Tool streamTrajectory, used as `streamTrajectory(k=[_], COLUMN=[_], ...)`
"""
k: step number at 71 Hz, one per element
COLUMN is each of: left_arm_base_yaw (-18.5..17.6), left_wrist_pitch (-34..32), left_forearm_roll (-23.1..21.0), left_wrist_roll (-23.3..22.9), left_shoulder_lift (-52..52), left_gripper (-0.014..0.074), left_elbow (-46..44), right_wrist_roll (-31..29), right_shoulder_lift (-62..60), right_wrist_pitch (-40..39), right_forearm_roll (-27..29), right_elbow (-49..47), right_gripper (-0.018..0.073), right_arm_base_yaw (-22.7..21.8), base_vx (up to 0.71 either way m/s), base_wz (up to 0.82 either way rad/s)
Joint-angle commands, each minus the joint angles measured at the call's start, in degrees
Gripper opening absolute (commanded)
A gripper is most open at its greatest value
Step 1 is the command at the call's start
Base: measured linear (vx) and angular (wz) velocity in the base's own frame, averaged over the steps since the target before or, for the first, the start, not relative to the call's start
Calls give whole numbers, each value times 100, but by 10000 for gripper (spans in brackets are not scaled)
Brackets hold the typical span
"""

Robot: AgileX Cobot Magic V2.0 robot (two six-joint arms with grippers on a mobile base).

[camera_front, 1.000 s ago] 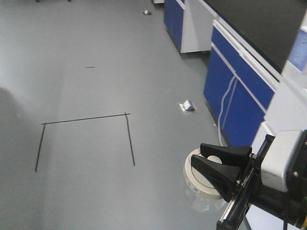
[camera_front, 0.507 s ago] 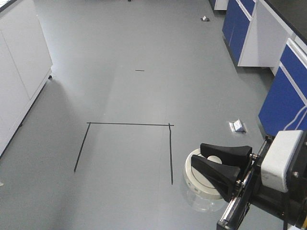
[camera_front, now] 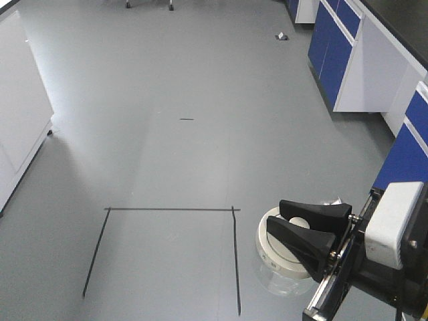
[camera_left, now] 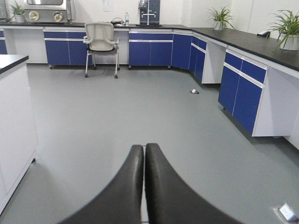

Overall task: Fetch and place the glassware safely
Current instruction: 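Drive the base across the lab holding the jar in the right gripper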

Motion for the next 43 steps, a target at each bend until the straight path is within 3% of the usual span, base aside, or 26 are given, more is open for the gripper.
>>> streamTrajectory(k=[1, 43], left_arm_base_yaw=[-24, -24], left_wrist_pitch=[-400, -400], left_forearm_roll=[-46, -46], left_wrist_roll=[-39, -39], left_shoulder_lift=[76, 76], left_gripper=[-7, -7], left_elbow=[-155, -155], right_wrist_roll=[-23, -23], right_shoulder_lift=[-64, -64], right_wrist_pitch=[-345, -345], right_forearm_roll=[206, 206], right_elbow=[-190, -190], right_gripper=[-1, -1], right_arm_base_yaw=[-29, -29], base_vx=[54, 61], base_wz=[-13, -2])
